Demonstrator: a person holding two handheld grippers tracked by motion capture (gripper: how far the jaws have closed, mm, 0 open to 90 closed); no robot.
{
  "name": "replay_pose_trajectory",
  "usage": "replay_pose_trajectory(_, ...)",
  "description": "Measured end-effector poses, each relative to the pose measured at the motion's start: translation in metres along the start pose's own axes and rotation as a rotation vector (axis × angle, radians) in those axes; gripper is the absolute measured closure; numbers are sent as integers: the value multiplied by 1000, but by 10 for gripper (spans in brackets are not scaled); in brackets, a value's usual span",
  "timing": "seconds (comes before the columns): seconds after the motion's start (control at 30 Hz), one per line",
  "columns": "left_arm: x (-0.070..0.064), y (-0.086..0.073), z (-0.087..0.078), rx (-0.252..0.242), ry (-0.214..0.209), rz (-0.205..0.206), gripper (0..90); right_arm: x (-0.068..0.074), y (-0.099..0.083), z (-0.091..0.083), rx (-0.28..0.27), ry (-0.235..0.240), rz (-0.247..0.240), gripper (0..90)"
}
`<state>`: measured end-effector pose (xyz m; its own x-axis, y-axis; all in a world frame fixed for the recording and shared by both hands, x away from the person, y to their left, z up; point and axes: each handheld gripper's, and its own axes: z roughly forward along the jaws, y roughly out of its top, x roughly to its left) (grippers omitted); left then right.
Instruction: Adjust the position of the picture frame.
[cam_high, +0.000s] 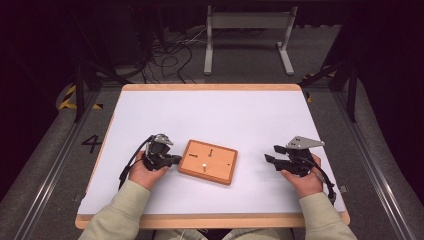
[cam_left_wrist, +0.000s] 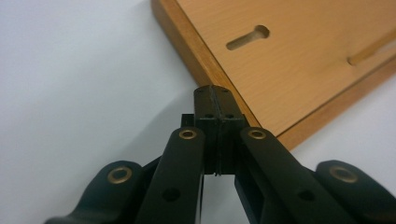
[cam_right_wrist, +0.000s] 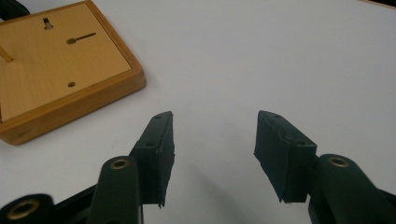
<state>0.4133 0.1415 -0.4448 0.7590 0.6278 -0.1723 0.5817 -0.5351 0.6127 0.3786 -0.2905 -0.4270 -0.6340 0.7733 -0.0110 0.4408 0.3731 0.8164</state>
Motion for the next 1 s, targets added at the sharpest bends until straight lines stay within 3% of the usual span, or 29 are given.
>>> replay_pose_trajectory(0.27,-22,3,8,5,-78,38,900,3,2,-1,12,38,2,552)
replay_pose_trajectory(0.33,-29,4,10,1,-107,63,900,3,2,-1,13,44,4,561)
replay_pose_trajectory(0.4,-35,4,11,7,-130,59,900,3,3,-2,19,57,4,584)
replay_pose_trajectory(0.57,-41,5,14,-5,-160,85,899,8,5,-4,30,101,-15,644)
replay_pose_trajectory(0.73,-41,4,13,-1,-171,91,878,20,8,-2,81,183,-80,793)
replay_pose_trajectory(0.77,-39,5,12,-12,-160,111,866,22,8,-1,89,200,-93,819)
replay_pose_trajectory(0.83,-38,5,7,-34,-162,101,848,30,8,0,115,267,-137,885)
replay_pose_trajectory(1.0,-35,4,0,-83,-156,100,824,48,7,6,185,381,-230,900)
